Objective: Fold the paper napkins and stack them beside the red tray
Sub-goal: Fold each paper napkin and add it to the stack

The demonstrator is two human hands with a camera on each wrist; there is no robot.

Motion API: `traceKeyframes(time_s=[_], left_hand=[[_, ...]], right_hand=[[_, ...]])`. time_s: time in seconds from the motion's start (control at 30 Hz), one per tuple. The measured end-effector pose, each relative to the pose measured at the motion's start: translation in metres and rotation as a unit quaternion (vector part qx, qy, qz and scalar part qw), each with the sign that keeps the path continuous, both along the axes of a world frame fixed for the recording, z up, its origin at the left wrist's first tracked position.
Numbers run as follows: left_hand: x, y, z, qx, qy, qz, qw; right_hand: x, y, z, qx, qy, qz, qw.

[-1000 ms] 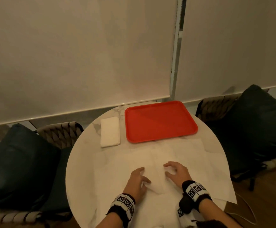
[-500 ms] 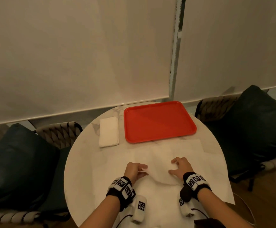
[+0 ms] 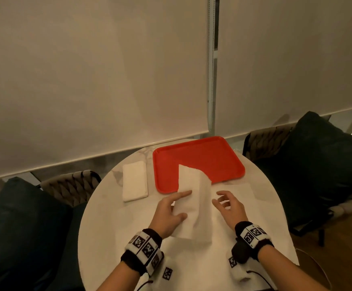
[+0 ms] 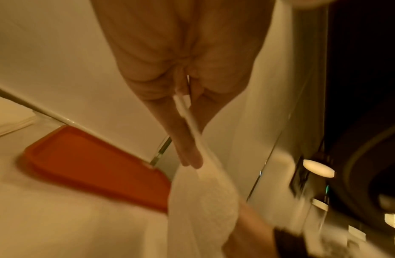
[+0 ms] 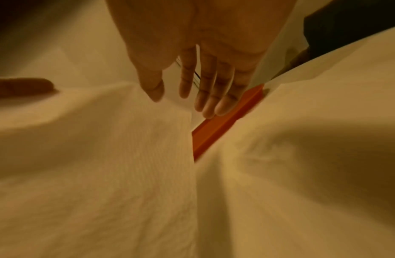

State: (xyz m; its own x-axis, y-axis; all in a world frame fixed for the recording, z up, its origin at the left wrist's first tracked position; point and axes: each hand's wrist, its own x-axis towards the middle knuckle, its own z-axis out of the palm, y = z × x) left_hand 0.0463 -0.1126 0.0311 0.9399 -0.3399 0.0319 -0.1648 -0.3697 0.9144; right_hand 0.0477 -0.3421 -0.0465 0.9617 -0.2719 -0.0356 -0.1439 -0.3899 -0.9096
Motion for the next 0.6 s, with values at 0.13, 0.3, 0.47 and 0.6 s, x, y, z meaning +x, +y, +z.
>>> traceKeyframes(time_s=[0.13,0.3,0.47,0.6], left_hand=[[0.003,0.024,0.018,-0.086,-0.004,0.036,0.996],[0.01,0.046,0.022,-0.11,0.008,0.122,0.986],[0.009,0.044,0.041,-0.146,-0.028,0.153,0.977],[0.008,0.036,0.053,-0.218,-0.028,0.175,0.96]], right_hand=[[0.009,0.017,0.022,0.124,0.028,0.081,0.989],[0.026,0.049,0.049,0.152,-0.046,0.091,0.983],[0.039,0.085,0.107,0.114,-0.119,0.13,0.978],[0.044,0.115,0.134,0.061,-0.157,0.199,0.965]])
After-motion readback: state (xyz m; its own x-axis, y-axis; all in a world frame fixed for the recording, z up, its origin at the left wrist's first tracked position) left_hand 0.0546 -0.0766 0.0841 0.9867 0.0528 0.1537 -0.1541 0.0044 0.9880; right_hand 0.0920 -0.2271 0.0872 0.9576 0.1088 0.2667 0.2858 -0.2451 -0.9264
